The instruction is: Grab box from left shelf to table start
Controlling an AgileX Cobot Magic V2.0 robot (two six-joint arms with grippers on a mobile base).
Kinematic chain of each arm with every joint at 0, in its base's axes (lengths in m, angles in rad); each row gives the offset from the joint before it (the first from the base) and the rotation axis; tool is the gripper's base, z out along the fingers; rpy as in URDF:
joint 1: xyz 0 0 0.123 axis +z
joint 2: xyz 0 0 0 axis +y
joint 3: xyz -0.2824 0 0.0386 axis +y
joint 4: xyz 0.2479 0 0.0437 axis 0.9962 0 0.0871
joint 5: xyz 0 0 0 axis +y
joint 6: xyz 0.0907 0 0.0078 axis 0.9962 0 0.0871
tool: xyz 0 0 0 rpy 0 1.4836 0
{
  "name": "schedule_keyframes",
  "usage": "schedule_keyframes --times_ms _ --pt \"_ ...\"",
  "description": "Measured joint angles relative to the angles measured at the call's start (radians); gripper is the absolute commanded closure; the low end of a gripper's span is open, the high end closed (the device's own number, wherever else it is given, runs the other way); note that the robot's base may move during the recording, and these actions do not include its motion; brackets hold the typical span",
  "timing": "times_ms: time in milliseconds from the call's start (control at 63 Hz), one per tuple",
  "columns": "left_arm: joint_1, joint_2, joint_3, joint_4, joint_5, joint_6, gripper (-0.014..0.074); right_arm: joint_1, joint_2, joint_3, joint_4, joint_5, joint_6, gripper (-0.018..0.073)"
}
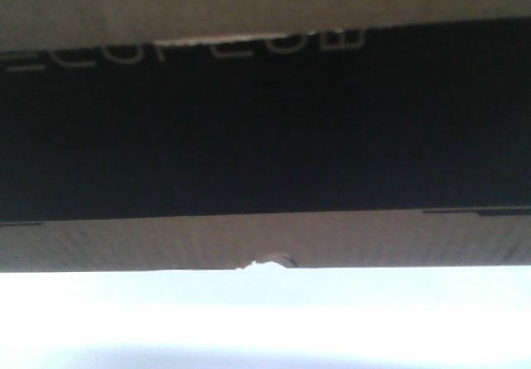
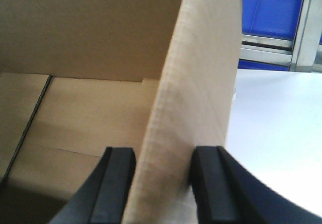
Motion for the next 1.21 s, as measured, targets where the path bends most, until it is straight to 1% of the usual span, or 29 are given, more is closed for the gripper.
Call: schedule_keyframes --times_ms 1206 --pt "0.000 0.000 0.000 0.000 0.000 0.000 0.0608 0.000 0.000 0.000 0.000 0.000 0.000 0.0503"
